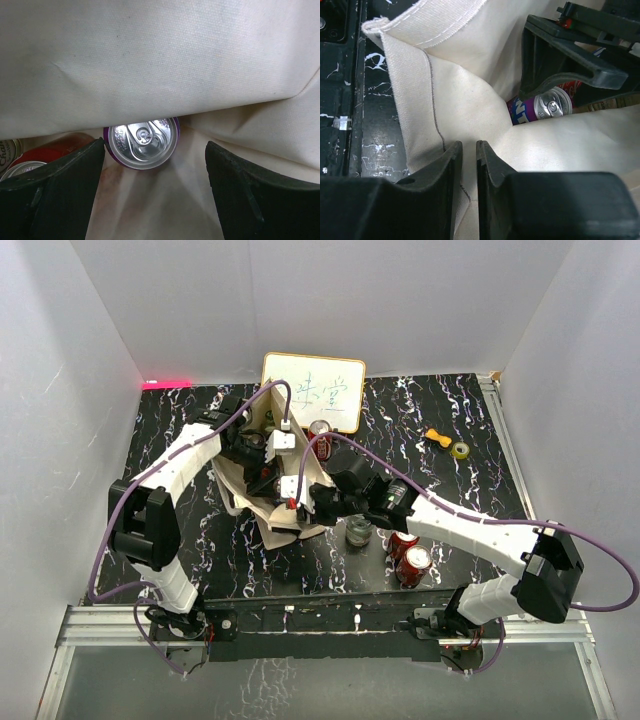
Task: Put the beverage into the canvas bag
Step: Adjust the drink in the canvas bag.
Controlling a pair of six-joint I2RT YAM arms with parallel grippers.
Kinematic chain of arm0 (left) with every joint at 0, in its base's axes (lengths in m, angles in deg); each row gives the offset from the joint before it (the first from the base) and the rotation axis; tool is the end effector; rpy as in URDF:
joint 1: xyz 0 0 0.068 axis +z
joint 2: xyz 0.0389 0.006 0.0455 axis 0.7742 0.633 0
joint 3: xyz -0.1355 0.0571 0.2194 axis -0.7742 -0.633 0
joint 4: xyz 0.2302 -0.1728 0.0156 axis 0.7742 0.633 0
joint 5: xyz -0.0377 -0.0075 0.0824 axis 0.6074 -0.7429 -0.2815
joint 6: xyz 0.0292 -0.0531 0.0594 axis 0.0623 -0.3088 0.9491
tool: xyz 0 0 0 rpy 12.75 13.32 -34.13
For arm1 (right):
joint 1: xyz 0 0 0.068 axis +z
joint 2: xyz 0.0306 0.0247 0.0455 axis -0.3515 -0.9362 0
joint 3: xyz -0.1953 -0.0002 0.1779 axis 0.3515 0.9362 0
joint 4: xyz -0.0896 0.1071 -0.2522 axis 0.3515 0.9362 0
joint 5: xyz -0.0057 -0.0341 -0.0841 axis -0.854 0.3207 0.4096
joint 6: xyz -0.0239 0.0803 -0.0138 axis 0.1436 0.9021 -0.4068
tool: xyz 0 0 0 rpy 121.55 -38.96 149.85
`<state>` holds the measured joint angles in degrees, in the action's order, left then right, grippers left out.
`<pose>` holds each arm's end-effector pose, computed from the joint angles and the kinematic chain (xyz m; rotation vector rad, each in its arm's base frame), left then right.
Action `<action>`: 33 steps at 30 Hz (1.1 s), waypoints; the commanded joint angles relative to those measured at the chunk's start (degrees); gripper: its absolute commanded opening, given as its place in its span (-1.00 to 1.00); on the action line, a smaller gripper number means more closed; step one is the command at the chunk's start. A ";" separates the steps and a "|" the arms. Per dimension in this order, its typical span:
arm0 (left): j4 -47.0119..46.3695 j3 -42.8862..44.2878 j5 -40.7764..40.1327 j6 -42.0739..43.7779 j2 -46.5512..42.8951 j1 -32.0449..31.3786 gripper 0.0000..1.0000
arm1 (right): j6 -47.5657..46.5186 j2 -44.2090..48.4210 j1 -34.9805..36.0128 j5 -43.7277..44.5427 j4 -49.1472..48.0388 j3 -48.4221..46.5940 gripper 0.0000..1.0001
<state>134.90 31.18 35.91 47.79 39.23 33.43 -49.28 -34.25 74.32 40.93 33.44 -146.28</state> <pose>0.3492 -0.1634 0.2229 1.7133 1.7151 -0.7296 0.1926 0.3109 0.2622 -1.6659 1.4512 0.6402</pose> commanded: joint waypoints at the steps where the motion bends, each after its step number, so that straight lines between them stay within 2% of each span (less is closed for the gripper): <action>1: -1.23 0.77 0.93 1.56 0.13 -0.67 0.62 | 1.12 -0.80 -1.29 2.02 2.47 -1.59 -0.59; 7: -5.06 -1.95 1.28 -0.45 0.34 -1.01 0.67 | 1.22 -1.06 -2.15 2.30 2.64 -2.12 -0.60; 10: -5.21 -2.18 1.74 -1.12 1.33 -1.29 0.56 | 1.22 -1.15 -2.32 2.68 2.68 -2.21 -0.60; 15: -2.82 -1.54 0.85 -2.01 1.04 -1.29 0.22 | 1.31 -1.05 -2.58 2.99 2.59 -2.12 -0.60; 28: 4.60 3.35 -9.54 -6.36 -2.58 0.55 -0.80 | 1.39 0.61 -3.98 3.43 0.93 -0.64 -0.62; 33: 4.07 0.94 -11.04 -6.42 -4.75 2.16 -0.96 | 1.91 1.43 -4.24 2.91 0.22 0.21 -0.62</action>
<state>135.36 32.53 25.71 42.54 39.53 34.26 -48.12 -34.54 70.71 42.24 33.20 -147.04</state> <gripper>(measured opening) 0.549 0.195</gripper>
